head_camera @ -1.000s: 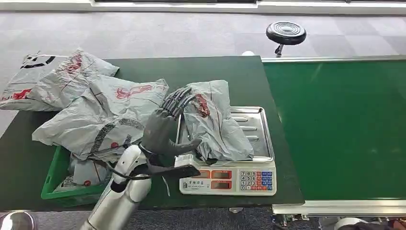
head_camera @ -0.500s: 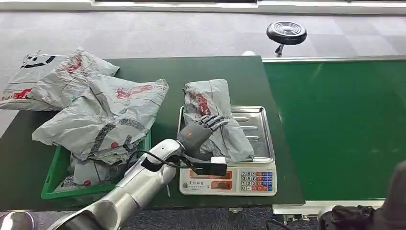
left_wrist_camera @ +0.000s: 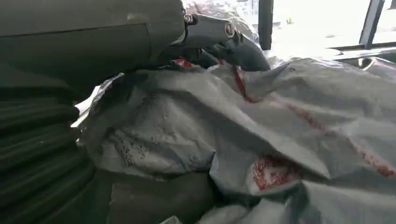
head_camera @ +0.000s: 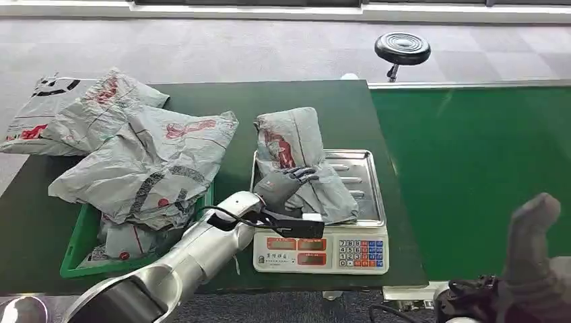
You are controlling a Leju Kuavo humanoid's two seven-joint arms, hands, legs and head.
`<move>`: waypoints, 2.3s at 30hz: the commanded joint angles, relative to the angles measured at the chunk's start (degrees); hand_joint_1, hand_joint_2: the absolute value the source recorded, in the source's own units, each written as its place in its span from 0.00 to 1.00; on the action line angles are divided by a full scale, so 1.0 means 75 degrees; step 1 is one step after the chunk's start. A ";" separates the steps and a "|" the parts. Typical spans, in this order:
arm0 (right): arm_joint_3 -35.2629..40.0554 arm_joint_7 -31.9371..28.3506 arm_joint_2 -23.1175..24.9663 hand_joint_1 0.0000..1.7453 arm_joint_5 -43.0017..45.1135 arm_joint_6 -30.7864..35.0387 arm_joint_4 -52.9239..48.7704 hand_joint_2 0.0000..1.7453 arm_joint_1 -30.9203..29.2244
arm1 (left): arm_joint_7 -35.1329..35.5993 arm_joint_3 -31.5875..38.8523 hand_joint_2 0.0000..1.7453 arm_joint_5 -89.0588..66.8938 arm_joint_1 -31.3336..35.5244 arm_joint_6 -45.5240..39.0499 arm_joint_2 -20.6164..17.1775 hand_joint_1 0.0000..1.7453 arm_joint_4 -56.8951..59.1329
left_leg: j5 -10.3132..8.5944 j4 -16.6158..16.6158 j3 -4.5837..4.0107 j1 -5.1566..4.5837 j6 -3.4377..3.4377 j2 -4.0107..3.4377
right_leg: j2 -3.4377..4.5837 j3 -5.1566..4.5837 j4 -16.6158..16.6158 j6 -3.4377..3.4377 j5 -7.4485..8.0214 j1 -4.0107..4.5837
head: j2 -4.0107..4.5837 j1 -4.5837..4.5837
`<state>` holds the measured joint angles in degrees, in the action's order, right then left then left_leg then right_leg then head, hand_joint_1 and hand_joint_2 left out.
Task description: Moved the parcel from conveyor to table for the left to box.
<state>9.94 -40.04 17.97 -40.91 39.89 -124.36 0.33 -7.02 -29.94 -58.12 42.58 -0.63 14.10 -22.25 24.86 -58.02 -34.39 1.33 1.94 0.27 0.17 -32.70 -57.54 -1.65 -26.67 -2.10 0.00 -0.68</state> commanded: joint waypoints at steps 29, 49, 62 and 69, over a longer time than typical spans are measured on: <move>-0.0456 0.0944 -0.1151 0.00 0.2295 -0.0029 0.2877 1.00 0.0540 | 0.0035 0.0230 1.00 -0.0379 0.0383 -0.1385 -0.0484 1.00 -0.0463 | -0.0011 0.0004 -0.0027 0.0007 0.0000 -0.0001 | 0.0001 -0.0037 0.0003 0.0026 0.0011 0.0012 | 0.0000 0.0000; -0.1510 0.0006 -0.0332 0.00 0.1726 0.0015 0.2030 1.00 0.1937 | 0.3760 -0.1174 1.00 -0.4251 -0.0382 -0.4297 -0.3664 1.00 -0.5346 | -0.0006 0.0010 -0.0045 0.0003 0.0003 -0.0015 | 0.0015 -0.0066 -0.0001 0.0031 -0.0001 0.0007 | 0.0000 -0.0003; -0.1493 0.0006 -0.0302 0.00 0.1652 0.0015 0.2060 1.00 0.2105 | 0.2862 0.0682 1.00 -0.4251 -0.1363 -0.2824 -0.3297 1.00 -0.4439 | -0.0008 0.0037 -0.0015 0.0003 -0.0005 -0.0027 | 0.0024 -0.0037 0.0030 0.0039 0.0008 0.0011 | 0.0000 -0.0003; -0.1470 0.0045 -0.0317 0.00 0.1551 0.0015 0.1712 1.00 0.2421 | 0.2322 0.2490 1.00 -0.4251 -0.2903 -0.2467 -0.3353 1.00 -0.4249 | 0.0007 0.0039 -0.0002 -0.0003 0.0007 -0.0075 | 0.0067 -0.0048 0.0019 0.0036 0.0002 0.0003 | 0.0000 -0.0003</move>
<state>0.81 -40.07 15.43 -29.00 40.02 -110.44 17.03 11.83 -25.11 -85.96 29.64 -21.49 -11.80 -59.63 24.85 -57.94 -34.73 1.36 2.09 -0.04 0.48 -33.29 -57.56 -1.53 -26.66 -2.07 0.00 -0.70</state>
